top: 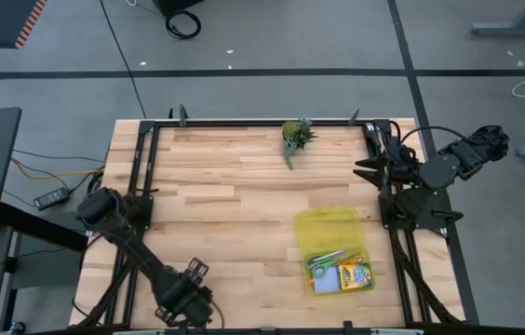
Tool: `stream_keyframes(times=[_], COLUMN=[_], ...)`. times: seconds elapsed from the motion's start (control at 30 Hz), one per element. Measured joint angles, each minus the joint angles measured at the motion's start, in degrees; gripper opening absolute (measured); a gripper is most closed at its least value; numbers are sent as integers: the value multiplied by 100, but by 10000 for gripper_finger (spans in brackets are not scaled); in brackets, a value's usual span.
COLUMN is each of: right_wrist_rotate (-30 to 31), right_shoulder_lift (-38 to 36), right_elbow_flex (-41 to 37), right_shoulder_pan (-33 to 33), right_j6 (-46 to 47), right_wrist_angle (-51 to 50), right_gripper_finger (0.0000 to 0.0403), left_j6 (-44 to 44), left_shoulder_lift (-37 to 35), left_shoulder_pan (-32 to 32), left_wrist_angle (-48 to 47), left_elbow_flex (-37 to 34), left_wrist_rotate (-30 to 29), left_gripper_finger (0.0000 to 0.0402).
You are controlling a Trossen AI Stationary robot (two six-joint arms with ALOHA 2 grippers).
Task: Pack school essentials
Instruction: Put the red eraser into the yellow supply box
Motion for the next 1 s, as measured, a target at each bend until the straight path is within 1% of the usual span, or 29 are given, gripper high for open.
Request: stream_keyframes(times=[0.1,0.23,0.37,0.5,0.57,0.7,0.8,0.87,1.0], right_wrist_rotate=[0,11,52,59,61,63,66,66,66], right_shoulder_lift=[0,2,2,4,4,4,4,18,62], right_elbow_flex=[0,0,0,0,0,0,0,0,0], right_shoulder_pan=[0,-2,-2,-2,-2,-2,-4,-4,-4], right_j6=[70,156,237,370,441,532,588,659,725], right_wrist_angle=[0,0,-2,-2,-2,-4,-5,-5,-6], right_gripper_finger=[119,119,119,119,119,119,119,119,119], left_j6=[227,621,517,243,193,191,507,880,1370], left_shoulder_lift=[-2,-2,-17,-320,-639,-1390,-1829,-1964,-1980], left_shoulder_pan=[-225,-494,-661,-770,-810,-819,-819,-819,-817], left_wrist_angle=[131,151,150,267,546,1415,2159,2498,2870], left_elbow_flex=[-101,-253,-519,-875,-1119,-1794,-2273,-2522,-2859], left_wrist_rotate=[-5,-42,-90,-480,-591,-602,-605,-604,-606], left_gripper_finger=[219,212,202,192,186,176,173,175,191])
